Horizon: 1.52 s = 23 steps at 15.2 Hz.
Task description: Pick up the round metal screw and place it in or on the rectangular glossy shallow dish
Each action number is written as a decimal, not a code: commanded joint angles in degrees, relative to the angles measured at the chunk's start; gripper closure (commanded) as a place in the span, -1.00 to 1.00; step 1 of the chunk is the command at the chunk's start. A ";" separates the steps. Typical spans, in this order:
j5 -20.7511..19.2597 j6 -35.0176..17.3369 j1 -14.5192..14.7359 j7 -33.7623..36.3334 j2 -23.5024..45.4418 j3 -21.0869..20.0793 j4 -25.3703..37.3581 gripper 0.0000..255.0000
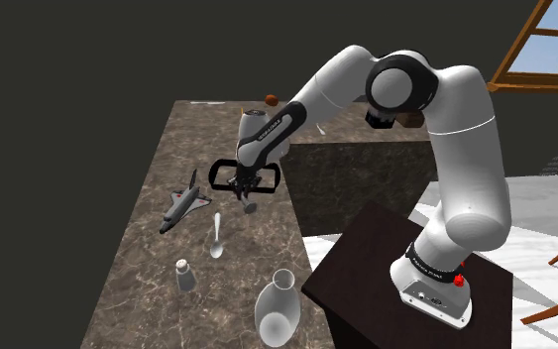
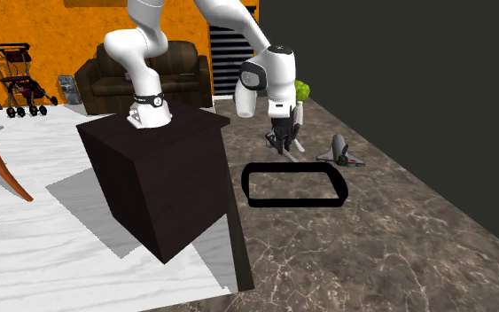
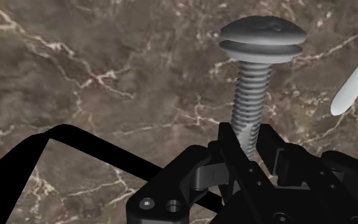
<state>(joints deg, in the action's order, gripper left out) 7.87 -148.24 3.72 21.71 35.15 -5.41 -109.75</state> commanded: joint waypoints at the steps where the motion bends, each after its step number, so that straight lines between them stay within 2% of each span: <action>1: 0.01 0.80 -0.10 0.04 -1.29 0.00 -0.48 1.00; 19: -0.33 10.73 -0.22 1.40 -11.26 0.12 -0.46 1.00; 23: -0.30 14.49 -3.10 -2.25 -6.92 1.16 7.16 1.00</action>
<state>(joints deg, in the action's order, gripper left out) 7.62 -134.77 1.11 20.07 27.10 -4.45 -104.64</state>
